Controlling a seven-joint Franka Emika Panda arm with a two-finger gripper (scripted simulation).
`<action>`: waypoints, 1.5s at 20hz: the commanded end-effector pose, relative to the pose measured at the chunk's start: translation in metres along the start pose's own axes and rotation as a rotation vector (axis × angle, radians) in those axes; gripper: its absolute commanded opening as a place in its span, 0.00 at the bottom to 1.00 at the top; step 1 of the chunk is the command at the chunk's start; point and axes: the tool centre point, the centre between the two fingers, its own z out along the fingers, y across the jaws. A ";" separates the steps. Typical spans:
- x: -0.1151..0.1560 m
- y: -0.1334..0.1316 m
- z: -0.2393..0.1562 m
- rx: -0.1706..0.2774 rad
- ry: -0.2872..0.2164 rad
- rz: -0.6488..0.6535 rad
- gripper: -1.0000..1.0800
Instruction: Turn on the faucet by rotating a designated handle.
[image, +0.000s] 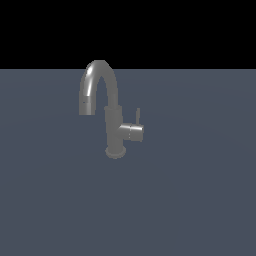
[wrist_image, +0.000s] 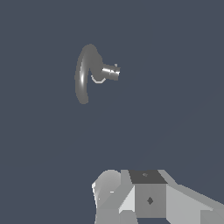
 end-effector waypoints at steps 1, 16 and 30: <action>0.000 0.000 0.000 0.000 0.000 0.000 0.00; 0.031 0.000 0.012 0.093 -0.080 0.098 0.00; 0.105 0.007 0.053 0.335 -0.285 0.350 0.00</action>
